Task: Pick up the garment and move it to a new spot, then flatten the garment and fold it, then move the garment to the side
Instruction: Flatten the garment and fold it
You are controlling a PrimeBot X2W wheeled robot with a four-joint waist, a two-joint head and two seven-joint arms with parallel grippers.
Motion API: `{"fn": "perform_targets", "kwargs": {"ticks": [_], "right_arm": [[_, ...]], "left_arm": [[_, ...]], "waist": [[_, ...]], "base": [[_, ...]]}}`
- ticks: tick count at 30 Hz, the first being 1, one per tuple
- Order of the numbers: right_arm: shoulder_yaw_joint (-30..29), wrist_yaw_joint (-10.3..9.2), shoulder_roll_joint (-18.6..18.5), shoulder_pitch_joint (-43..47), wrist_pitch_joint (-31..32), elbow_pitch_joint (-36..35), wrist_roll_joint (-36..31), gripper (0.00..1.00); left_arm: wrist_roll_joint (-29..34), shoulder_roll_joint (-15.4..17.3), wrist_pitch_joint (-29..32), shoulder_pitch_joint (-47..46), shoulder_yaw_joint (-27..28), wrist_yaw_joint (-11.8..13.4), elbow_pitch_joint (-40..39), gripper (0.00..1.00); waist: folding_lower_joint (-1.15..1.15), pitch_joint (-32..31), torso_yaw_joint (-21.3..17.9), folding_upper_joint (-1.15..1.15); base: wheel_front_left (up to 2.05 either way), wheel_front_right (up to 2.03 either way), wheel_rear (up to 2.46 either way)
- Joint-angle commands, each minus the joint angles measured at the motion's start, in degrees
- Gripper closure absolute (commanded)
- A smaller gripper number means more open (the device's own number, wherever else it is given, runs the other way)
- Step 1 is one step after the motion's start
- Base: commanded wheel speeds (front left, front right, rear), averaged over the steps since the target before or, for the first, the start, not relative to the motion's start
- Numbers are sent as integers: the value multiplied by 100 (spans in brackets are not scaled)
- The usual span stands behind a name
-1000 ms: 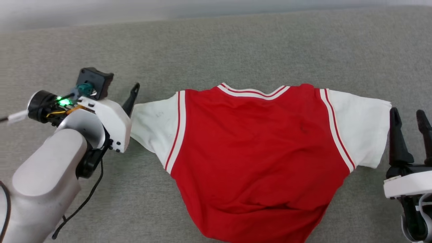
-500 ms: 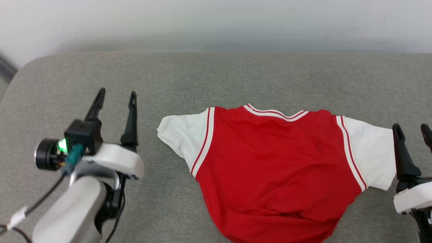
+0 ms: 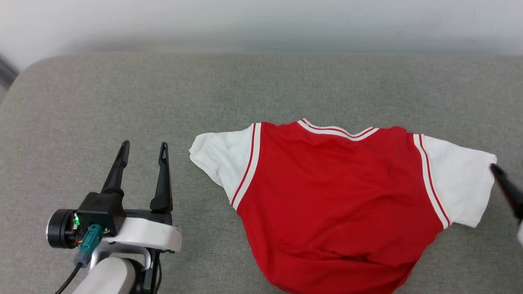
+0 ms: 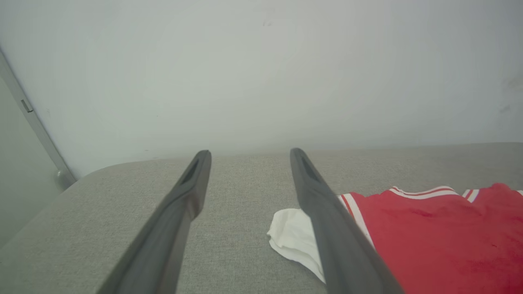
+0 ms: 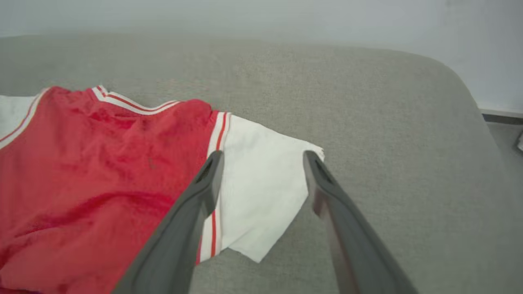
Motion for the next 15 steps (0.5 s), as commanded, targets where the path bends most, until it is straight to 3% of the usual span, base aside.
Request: {"fn": "perform_targets", "kwargs": {"ticks": [1,7,10,15], "right_arm": [[-114,-3,-312,-236,689,19,80,0],[-305,-3,-998,-1013,2835,350,237,0],[-336,-3,-1059,-1413,3334,649,259,0],[-410,-3,-1020,-1821,3616,1151,84,0]], "left_arm": [[85,11,-13,-46,62,-75,-43,0],[149,-60,-14,-281,167,-269,-123,0],[190,-126,-14,-403,160,-352,-143,0],[252,-181,-14,-585,105,-452,-97,0]], "waist": [[0,211,6,0],[0,670,173,0],[0,880,292,0],[0,1148,514,0]], "base": [[0,0,0],[0,0,0],[0,0,0],[0,0,0]]}}
